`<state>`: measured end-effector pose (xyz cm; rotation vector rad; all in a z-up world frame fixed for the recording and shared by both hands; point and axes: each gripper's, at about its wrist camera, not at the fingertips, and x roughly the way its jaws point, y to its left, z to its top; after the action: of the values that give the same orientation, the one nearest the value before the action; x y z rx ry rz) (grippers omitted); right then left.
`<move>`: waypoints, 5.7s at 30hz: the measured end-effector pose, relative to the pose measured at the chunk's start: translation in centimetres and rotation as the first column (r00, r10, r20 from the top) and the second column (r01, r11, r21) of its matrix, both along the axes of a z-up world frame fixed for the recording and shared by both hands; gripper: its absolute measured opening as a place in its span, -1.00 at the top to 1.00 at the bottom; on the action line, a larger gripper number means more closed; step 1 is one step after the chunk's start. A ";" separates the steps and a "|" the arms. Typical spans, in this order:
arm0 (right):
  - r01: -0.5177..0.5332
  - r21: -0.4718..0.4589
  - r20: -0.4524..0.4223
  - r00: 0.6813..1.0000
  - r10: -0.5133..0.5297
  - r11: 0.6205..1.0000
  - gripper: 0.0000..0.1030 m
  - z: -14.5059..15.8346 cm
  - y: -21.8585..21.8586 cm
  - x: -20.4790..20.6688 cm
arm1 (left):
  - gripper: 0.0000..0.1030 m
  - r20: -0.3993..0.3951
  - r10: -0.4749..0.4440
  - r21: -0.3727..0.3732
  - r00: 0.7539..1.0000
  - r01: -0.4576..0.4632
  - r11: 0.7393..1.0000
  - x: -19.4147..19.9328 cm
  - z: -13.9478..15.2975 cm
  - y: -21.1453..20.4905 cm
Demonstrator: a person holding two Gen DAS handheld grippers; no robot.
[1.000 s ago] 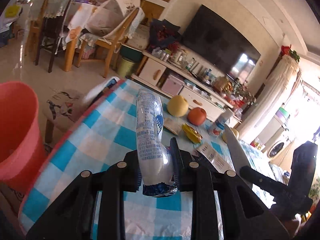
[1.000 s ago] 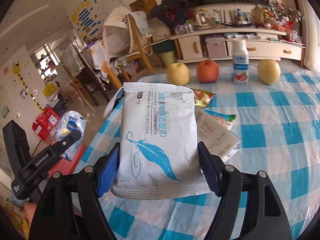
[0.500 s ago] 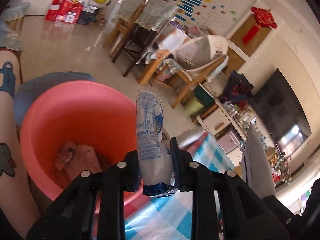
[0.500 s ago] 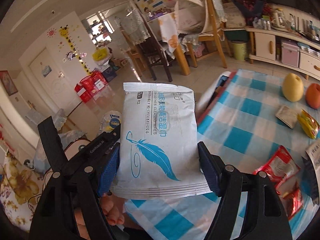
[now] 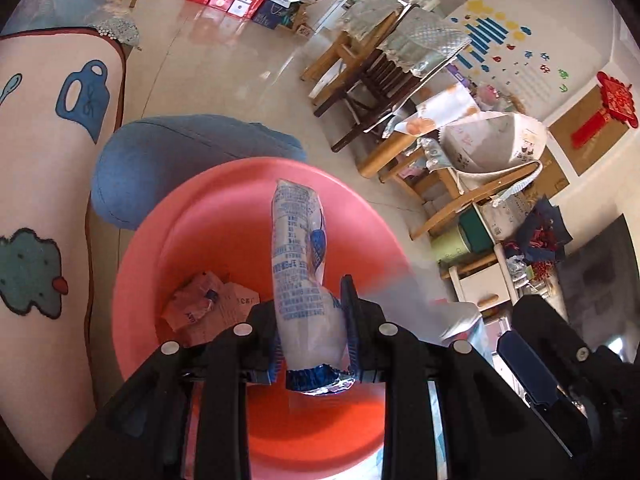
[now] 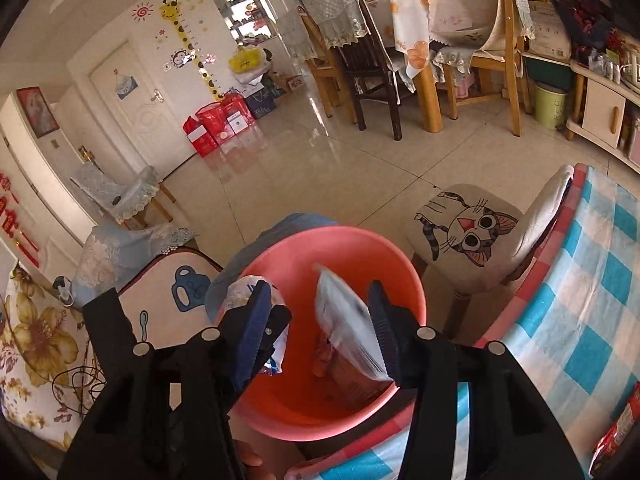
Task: Collect trash
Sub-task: 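Carry the snack bag and wipes pack to the pink bucket and release both, then return both tools from the pink bucket to the table, then grasp the yellow chip bag with the left tool while the right tool reaches toward the milk carton, then grasp the white milk carton with the right tool while the left tool holds the chip bag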
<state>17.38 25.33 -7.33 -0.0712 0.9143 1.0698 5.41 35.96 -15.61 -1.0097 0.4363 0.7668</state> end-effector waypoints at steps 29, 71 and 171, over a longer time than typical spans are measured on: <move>0.373 0.088 0.117 0.917 -0.382 0.923 -0.79 -2.1 -18.3 -1.3 | -0.78 0.038 -0.281 0.413 0.959 0.241 0.878 4.7 4.1 -8.2; 0.584 0.056 0.402 0.729 -0.553 0.810 -0.91 -1.8 -34.4 -2.5 | -0.78 -0.252 -0.656 0.442 0.711 0.688 0.576 10.8 2.9 -22.6; 0.351 -0.092 0.125 0.933 -0.339 0.932 -0.87 -7.3 -45.2 0.1 | -0.04 -0.268 -0.925 0.176 0.268 0.958 0.226 19.2 -0.6 -39.8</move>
<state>17.45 -19.84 -14.65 -0.0581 0.8524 0.6800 24.59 -3.86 -16.24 -0.2174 0.8871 -0.2885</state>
